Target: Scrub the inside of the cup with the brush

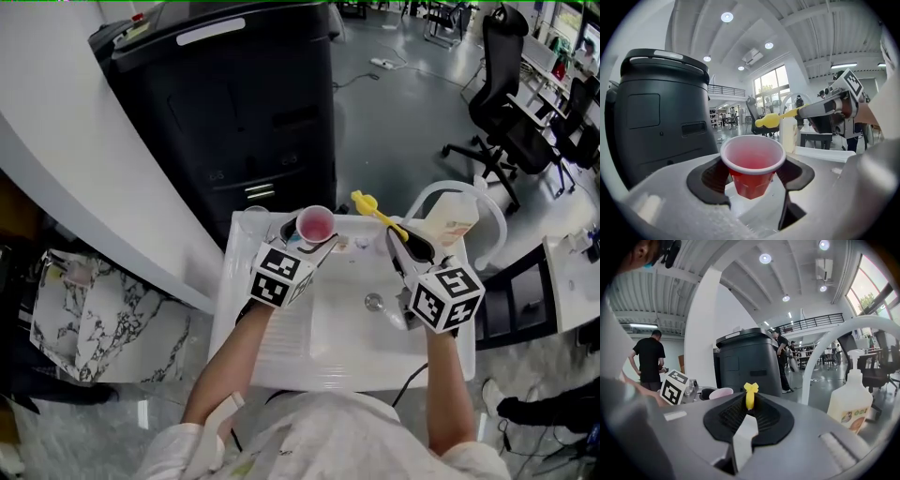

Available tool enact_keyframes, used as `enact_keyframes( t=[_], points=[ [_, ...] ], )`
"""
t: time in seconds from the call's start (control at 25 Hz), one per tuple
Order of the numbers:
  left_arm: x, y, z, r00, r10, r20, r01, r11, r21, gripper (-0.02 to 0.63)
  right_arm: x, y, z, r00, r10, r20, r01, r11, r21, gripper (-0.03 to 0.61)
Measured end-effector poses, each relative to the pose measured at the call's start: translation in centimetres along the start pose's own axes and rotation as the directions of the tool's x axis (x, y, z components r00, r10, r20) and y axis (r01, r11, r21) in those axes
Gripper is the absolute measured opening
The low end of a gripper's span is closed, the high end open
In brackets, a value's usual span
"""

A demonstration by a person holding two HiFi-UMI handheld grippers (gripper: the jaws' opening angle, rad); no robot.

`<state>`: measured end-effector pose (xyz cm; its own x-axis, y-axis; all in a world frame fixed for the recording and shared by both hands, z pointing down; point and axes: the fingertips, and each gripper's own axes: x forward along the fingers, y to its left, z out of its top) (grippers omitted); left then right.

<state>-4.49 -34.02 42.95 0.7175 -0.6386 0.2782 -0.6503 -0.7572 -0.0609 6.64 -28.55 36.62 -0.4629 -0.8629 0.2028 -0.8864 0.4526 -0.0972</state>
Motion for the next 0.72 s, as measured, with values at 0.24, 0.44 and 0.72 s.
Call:
enact_keyframes(
  t=[0.24,0.44,0.72],
  points=[
    [-1.0,-0.4,-0.4,0.998,0.024,-0.059,-0.021,0.998,0.051,0.307,-0.3,0.8,0.7,0.995,0.097,-0.027,-0.098,0.994,-0.046,0.035],
    [-1.1,-0.4,-0.6,0.992,0.051,-0.116,-0.033,0.988,0.149,0.305,-0.5,1.4,0.9,0.986,0.161,-0.051,-0.164,0.983,-0.078,0.035],
    [-1.1,0.0,-1.4,0.977,0.079,-0.197,-0.012,0.947,0.32,0.302,-0.4,3.1,1.0,0.964,0.25,-0.087,-0.259,0.959,-0.119,0.035]
  ],
)
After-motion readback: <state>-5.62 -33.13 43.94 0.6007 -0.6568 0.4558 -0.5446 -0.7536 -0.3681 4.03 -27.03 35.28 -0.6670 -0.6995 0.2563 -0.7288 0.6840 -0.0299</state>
